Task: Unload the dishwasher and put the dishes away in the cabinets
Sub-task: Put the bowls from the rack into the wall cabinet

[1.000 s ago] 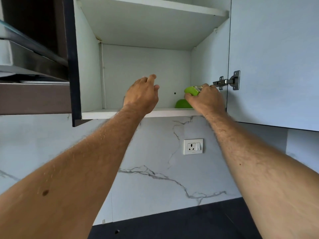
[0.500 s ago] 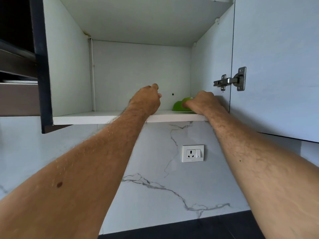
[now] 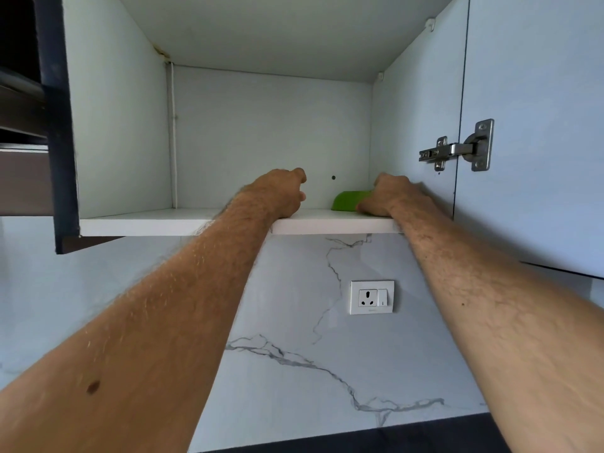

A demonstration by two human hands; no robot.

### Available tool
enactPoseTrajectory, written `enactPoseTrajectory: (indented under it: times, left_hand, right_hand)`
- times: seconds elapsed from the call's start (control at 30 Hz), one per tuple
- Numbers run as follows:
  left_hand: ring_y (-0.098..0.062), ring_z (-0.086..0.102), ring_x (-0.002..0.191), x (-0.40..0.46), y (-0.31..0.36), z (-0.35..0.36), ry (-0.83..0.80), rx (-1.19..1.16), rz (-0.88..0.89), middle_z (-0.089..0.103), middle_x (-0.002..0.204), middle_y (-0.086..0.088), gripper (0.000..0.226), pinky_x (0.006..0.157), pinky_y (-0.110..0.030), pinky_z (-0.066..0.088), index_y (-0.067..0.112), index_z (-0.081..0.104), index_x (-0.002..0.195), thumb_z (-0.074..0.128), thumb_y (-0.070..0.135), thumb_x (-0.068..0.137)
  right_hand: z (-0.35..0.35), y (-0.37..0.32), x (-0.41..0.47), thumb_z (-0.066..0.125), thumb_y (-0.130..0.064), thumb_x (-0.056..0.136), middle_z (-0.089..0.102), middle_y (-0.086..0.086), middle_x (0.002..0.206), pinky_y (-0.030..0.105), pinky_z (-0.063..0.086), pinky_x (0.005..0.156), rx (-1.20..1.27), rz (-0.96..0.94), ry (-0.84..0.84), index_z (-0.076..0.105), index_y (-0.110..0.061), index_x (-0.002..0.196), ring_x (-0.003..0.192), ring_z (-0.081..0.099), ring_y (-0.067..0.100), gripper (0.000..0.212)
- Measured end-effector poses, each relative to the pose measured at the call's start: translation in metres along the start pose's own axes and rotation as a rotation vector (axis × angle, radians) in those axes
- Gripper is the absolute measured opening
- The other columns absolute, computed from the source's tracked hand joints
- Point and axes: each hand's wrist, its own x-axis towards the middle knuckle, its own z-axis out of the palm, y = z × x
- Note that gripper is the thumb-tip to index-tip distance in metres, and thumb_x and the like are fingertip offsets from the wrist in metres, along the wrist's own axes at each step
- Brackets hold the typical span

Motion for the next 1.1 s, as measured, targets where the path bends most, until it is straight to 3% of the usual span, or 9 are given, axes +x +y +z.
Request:
enactPoseTrajectory:
  times: [0.03,0.13,0.27,0.43,0.7,0.83,0.97,1.1]
  left_hand:
    - [-0.028,0.046,0.129,0.000,0.000,0.000,0.002,-0.002,0.003,0.049,0.142,-0.012,0.045,0.106,-0.039,0.038,0.018,0.037,0.145,0.047,0.025,0.102]
    - [-0.027,0.044,0.130,0.001,0.000,0.000,0.004,-0.023,-0.001,0.048,0.142,-0.011,0.045,0.106,-0.038,0.037,0.017,0.038,0.145,0.048,0.023,0.102]
    - [-0.026,0.041,0.133,-0.001,0.000,0.001,-0.009,-0.046,-0.009,0.045,0.145,-0.010,0.046,0.108,-0.037,0.034,0.018,0.038,0.145,0.049,0.023,0.101]
    - [-0.028,0.039,0.135,-0.006,-0.001,-0.004,-0.061,-0.046,-0.032,0.041,0.148,-0.013,0.048,0.109,-0.036,0.032,0.015,0.034,0.148,0.045,0.022,0.103]
    - [-0.028,0.035,0.138,-0.007,0.000,-0.005,-0.105,-0.054,-0.040,0.037,0.151,-0.012,0.049,0.111,-0.037,0.030,0.018,0.032,0.150,0.045,0.022,0.102]
    - [-0.028,0.035,0.138,-0.006,0.000,-0.003,-0.109,-0.059,-0.037,0.037,0.152,-0.011,0.050,0.113,-0.039,0.031,0.019,0.032,0.150,0.045,0.021,0.102]
    - [-0.029,0.035,0.138,-0.006,-0.001,-0.003,-0.102,-0.060,-0.034,0.037,0.151,-0.011,0.050,0.113,-0.040,0.031,0.019,0.032,0.150,0.045,0.021,0.102]
    - [-0.028,0.034,0.138,-0.006,-0.002,-0.003,-0.096,-0.066,-0.033,0.037,0.151,-0.011,0.050,0.112,-0.039,0.031,0.018,0.031,0.150,0.045,0.022,0.102]
  right_hand:
    - [0.000,0.000,0.001,0.070,-0.038,0.084,0.056,0.010,0.117,0.033,0.049,0.081,0.009,-0.015,-0.002,0.045,-0.018,0.134,0.105,0.056,0.028,0.060]
    - [0.002,-0.001,0.003,0.070,-0.036,0.085,0.053,0.008,0.114,0.032,0.044,0.077,0.032,-0.041,-0.034,0.043,-0.024,0.129,0.101,0.053,0.027,0.053]
    - [0.002,0.000,0.004,0.069,-0.038,0.087,0.055,0.010,0.126,0.032,0.042,0.079,0.018,-0.054,-0.069,0.046,-0.024,0.129,0.110,0.054,0.028,0.049]
    - [0.002,-0.002,0.006,0.063,-0.045,0.091,0.053,0.012,0.134,0.037,0.044,0.091,-0.049,-0.042,-0.126,0.036,-0.019,0.142,0.119,0.053,0.031,0.064]
    - [0.005,-0.005,0.009,0.049,-0.046,0.094,0.049,0.015,0.138,0.046,0.043,0.101,-0.068,0.002,-0.200,0.025,-0.016,0.149,0.121,0.051,0.033,0.067]
    - [0.008,-0.005,0.013,0.050,-0.042,0.094,0.053,0.015,0.129,0.038,0.045,0.094,-0.049,0.000,-0.177,0.034,-0.011,0.144,0.107,0.054,0.030,0.061]
    - [0.011,-0.004,0.016,0.051,-0.032,0.098,0.054,0.009,0.104,0.032,0.042,0.077,-0.104,-0.022,-0.149,0.053,-0.006,0.130,0.090,0.052,0.023,0.042]
    - [0.009,-0.003,0.015,0.054,-0.026,0.095,0.059,0.012,0.122,0.031,0.043,0.080,-0.135,-0.049,-0.098,0.055,-0.009,0.132,0.100,0.055,0.025,0.041]
